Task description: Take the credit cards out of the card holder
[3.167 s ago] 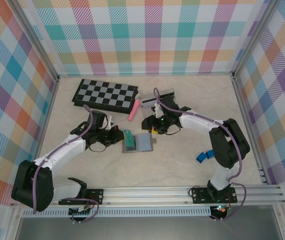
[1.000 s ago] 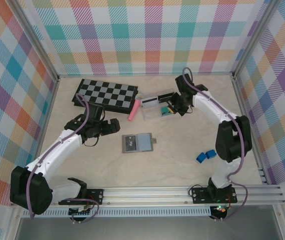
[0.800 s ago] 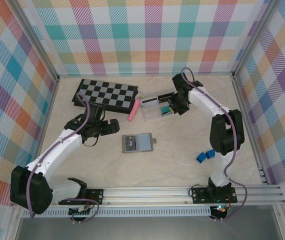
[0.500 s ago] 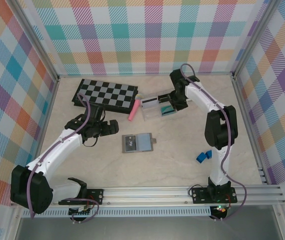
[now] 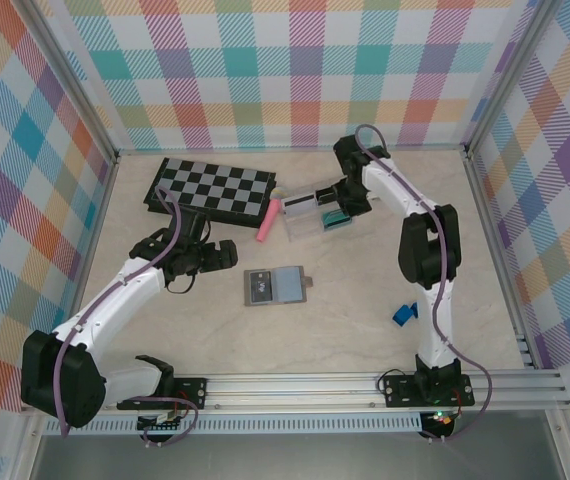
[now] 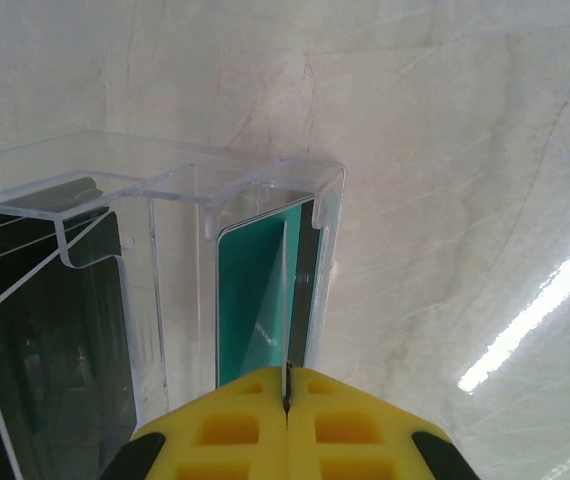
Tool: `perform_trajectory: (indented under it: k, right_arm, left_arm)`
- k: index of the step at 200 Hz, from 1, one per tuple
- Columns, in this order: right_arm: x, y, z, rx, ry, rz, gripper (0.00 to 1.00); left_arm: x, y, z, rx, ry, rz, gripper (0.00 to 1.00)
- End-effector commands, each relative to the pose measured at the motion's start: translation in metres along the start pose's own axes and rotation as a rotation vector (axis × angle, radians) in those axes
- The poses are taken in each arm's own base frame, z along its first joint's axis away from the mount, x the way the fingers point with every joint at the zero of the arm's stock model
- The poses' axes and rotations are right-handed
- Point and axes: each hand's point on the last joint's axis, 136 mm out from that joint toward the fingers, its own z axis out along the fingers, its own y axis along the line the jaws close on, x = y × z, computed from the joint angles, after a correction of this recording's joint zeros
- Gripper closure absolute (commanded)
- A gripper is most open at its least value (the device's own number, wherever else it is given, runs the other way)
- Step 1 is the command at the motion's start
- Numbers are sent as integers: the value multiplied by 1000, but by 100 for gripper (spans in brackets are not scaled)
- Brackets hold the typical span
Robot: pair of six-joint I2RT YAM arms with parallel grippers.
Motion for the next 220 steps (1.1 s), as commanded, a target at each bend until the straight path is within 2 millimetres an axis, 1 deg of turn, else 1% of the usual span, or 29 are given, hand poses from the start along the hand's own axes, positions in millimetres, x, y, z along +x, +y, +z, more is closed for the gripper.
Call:
perform_trajectory:
  k: [1, 40, 82, 120, 146, 184, 195, 220]
  right_arm:
    - [-6, -3, 0, 34, -42, 23, 100]
    - [-9, -5, 6, 51, -57, 19, 100]
    - [-7, -2, 14, 65, -50, 7, 100]
    - [-4, -1, 17, 73, -55, 15, 100]
    - [-2, 0, 18, 69, -49, 25, 95]
    - [0, 2, 18, 64, -42, 23, 84]
    - [0, 3, 15, 56, -38, 20, 81]
    - [2, 8, 4, 30, -36, 2, 79]
  left_arm:
    - [-2, 8, -1, -26, 2, 3, 0]
    - [-2, 8, -1, -28, 2, 8, 0]
    - [-1, 7, 1, -25, 11, 10, 0]
    - [-1, 6, 1, -19, 14, 11, 0]
    - [0, 6, 1, -16, 15, 10, 0]
    - [0, 5, 1, -15, 19, 13, 0]
    - [1, 5, 1, -13, 20, 13, 0]
    - [1, 5, 1, -13, 21, 12, 0]
